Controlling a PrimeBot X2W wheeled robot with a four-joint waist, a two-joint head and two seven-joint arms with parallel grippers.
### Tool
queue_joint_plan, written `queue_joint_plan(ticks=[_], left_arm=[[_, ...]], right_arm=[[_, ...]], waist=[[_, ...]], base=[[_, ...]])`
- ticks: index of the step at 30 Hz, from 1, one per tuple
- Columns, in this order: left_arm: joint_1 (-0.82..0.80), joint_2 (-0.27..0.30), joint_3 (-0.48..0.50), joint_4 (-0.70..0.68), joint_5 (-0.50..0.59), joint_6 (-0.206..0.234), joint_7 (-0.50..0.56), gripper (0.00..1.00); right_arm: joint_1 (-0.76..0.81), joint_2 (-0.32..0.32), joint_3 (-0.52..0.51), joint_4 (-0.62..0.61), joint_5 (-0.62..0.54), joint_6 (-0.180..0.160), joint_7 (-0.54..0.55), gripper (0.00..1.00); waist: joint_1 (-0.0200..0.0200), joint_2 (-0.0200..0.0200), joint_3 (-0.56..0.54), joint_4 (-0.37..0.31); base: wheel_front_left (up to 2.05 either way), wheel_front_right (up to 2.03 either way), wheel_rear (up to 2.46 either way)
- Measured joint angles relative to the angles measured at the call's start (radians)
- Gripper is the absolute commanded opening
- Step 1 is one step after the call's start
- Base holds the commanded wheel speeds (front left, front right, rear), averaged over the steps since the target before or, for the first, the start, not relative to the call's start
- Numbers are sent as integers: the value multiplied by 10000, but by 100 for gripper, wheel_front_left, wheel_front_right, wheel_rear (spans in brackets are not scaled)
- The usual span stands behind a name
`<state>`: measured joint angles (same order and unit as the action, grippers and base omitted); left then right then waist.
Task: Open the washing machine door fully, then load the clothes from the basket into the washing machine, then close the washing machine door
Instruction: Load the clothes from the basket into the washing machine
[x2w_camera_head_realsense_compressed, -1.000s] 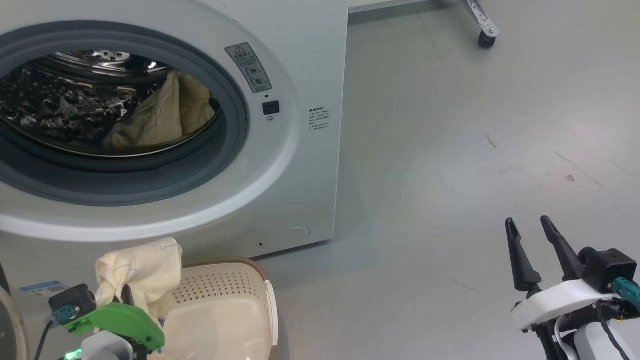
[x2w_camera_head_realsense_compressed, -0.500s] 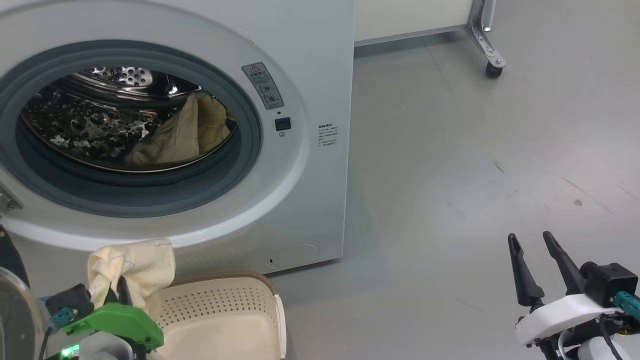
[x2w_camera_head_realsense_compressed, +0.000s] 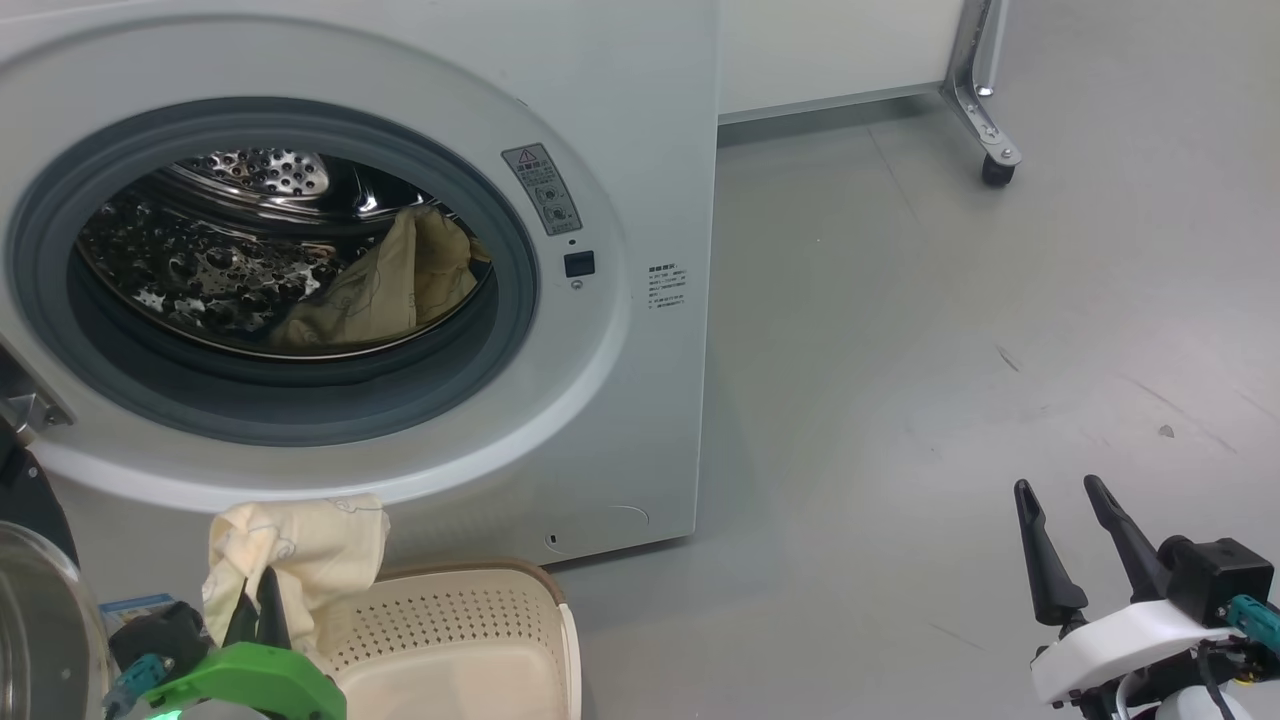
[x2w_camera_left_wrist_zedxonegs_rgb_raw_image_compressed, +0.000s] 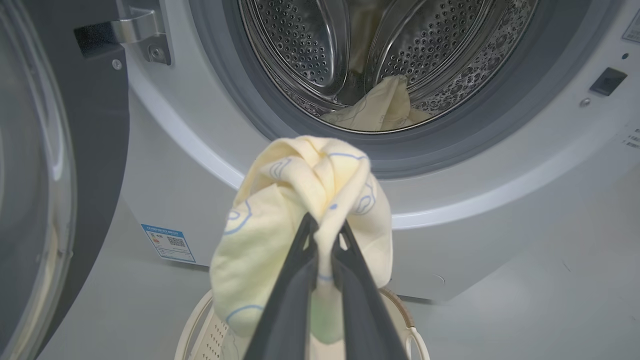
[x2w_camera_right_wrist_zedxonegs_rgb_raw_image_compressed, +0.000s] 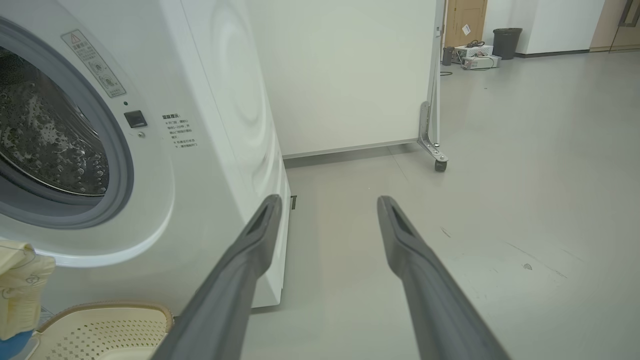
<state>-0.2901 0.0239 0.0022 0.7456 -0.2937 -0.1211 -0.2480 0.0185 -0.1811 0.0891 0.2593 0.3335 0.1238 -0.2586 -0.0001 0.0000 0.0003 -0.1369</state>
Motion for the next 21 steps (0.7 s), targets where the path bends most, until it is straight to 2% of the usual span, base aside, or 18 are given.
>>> queue_joint_plan(ticks=[5,21], left_arm=[[381,2,-221,-516,-196,40,0,0],[1691,31,-1064,-2243,-504,807,0,0]], right_arm=[[125,-2,0,-17,-12,0,0,100],[369,-38,65,-94,-161,0,0,100]], waist=[[0,0,-61,32],[0,0,-307,62]], base=[[0,0,0],[0,0,0]])
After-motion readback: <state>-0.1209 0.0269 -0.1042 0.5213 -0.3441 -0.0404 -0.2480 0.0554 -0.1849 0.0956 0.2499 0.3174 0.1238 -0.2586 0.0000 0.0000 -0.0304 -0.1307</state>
